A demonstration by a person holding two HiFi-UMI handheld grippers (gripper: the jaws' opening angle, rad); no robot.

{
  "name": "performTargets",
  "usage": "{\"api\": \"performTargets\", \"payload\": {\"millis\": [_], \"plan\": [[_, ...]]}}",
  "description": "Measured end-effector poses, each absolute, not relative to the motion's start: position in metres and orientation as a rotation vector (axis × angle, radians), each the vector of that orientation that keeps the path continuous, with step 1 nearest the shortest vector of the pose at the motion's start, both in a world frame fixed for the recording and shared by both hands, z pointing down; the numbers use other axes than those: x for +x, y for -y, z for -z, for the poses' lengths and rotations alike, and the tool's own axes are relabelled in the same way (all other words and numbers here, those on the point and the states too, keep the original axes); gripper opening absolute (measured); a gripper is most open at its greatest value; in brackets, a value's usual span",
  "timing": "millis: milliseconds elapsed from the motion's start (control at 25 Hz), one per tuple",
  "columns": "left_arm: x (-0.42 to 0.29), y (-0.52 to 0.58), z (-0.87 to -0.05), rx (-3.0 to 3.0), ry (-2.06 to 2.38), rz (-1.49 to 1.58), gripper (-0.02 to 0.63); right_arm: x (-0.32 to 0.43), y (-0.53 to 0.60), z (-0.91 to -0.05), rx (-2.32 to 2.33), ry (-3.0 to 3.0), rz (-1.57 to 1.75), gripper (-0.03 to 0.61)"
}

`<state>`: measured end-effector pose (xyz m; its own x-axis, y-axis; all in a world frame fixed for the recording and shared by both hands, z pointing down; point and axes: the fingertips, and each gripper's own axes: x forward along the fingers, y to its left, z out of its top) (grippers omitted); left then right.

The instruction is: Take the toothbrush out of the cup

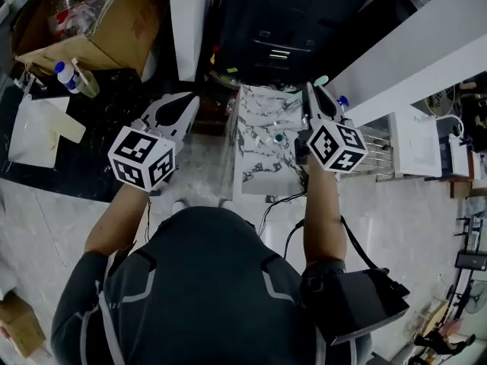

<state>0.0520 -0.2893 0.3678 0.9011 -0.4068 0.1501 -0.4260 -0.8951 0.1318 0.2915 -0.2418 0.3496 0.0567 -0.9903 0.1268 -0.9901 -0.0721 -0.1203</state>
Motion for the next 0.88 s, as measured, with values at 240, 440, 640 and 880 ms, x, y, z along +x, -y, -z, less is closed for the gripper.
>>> {"api": "performTargets", "payload": {"millis": [240,440,640,880], "plan": [[0.05,0.297,-0.323,2.98,0.627,-0.058,0.009,0.272,0.206,-0.304,-2.292,-2.172,0.136,0.043],[0.063,0.3,-0.305,3.077,0.573,-0.055,0.009,0.269,0.185,-0.284,-2.315,-2.152,0.074,0.043],[0.074,0.305,-0.298,3.138,0.567,-0.079,0.009,0.271,0.169,-0.274,-2.336,-2.119,0.049,0.043],[0.074,0.313,-0.3,3.142,0.682,-0.126,0.009,0.272,0.156,-0.267,-2.317,-2.098,0.048,0.043]]}}
